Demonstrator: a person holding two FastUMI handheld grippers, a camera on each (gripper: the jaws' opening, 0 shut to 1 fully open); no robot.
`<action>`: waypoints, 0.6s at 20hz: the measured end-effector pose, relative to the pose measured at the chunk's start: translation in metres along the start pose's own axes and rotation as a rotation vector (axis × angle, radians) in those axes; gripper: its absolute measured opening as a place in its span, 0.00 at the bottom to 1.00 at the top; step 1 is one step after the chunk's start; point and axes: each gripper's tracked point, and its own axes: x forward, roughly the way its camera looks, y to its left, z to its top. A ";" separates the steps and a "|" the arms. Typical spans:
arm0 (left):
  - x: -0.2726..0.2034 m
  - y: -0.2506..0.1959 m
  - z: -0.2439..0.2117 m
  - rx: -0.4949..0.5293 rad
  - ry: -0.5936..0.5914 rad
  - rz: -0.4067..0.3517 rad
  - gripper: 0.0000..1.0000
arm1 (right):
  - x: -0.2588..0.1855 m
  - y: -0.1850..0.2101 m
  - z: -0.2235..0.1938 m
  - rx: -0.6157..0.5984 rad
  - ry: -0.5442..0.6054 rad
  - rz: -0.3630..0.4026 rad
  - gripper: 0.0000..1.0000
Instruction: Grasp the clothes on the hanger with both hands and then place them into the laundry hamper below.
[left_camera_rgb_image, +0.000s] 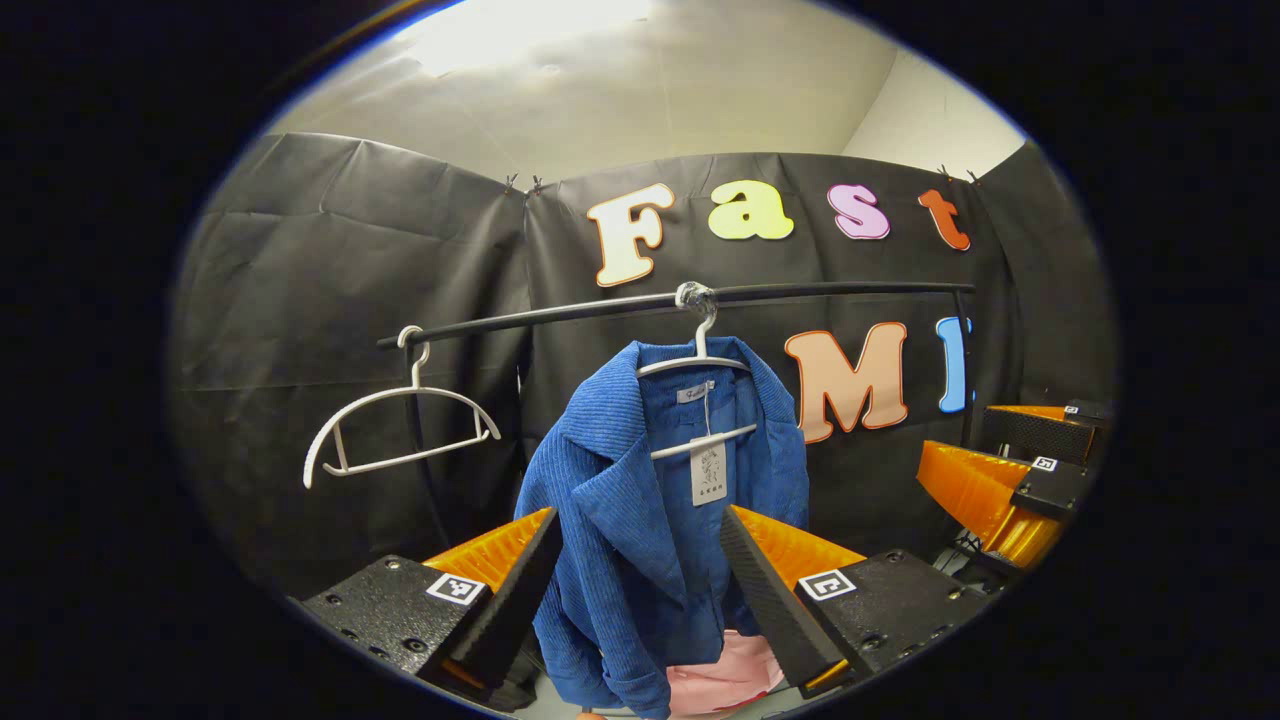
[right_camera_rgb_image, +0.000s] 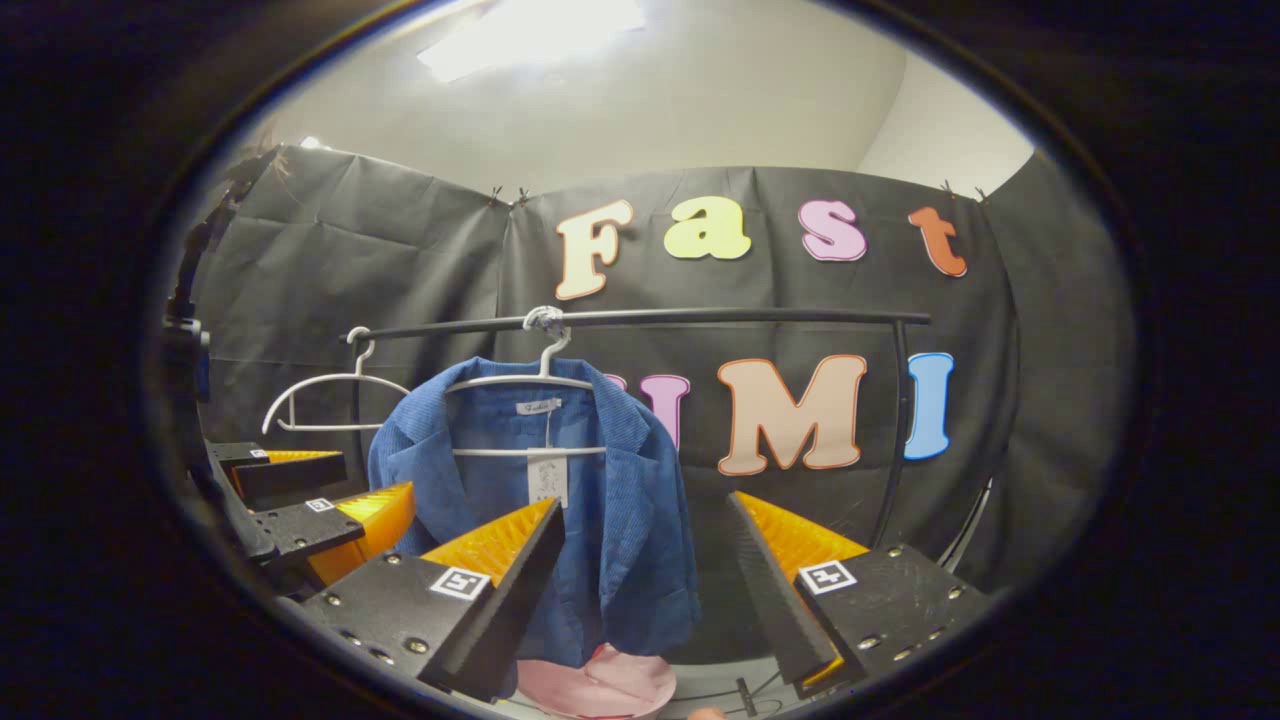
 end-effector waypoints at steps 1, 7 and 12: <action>0.001 0.001 -0.001 0.002 0.004 0.004 0.99 | 0.001 0.001 0.000 -0.001 0.000 0.003 0.94; 0.007 0.000 -0.016 -0.004 0.049 0.012 0.99 | 0.006 0.000 -0.003 -0.014 0.003 0.001 0.94; 0.015 -0.001 -0.035 -0.003 0.107 0.017 0.98 | 0.008 -0.006 -0.005 -0.024 0.008 -0.014 0.96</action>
